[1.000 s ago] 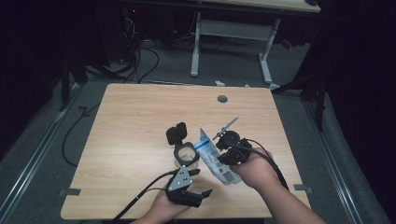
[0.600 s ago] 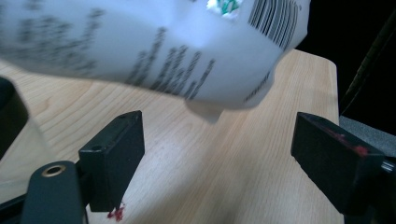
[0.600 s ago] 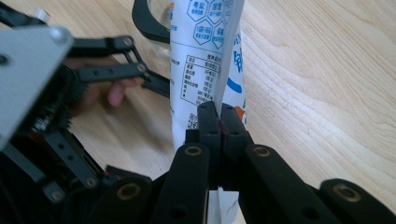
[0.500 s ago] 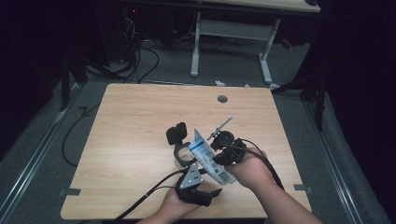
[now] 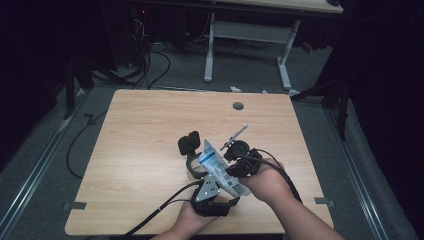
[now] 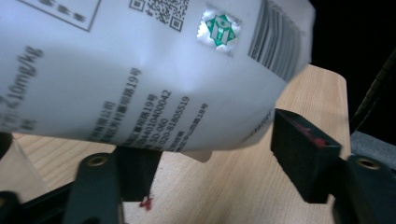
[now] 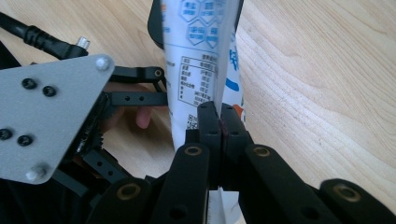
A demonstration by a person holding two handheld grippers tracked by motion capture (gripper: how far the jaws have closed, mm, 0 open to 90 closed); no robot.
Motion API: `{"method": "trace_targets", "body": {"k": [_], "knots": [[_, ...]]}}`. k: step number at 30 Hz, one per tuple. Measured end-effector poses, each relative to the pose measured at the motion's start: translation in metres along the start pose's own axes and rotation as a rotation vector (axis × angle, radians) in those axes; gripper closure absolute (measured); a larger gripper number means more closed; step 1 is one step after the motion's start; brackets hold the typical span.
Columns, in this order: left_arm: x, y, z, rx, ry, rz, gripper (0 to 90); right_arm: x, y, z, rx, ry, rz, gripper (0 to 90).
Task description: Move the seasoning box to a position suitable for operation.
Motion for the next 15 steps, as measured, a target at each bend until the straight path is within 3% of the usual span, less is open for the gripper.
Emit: {"method": "trace_targets", "body": {"k": [15], "knots": [[-0.0095, -0.0015, 0.0000, 0.045, 0.031, -0.005, 45.4, 0.0014, 0.0028, -0.0023, -0.012, 0.002, -0.003, 90.0]]}}
Point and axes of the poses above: each handheld gripper's, and its own axes: x roughly forward along the jaws, y roughly out of its top, z roughly to its right, the point moved 2 cm from there along x, roughly forward along the jaws, and after that the axes turned 4 degrees about y, right-handed, at the moved point
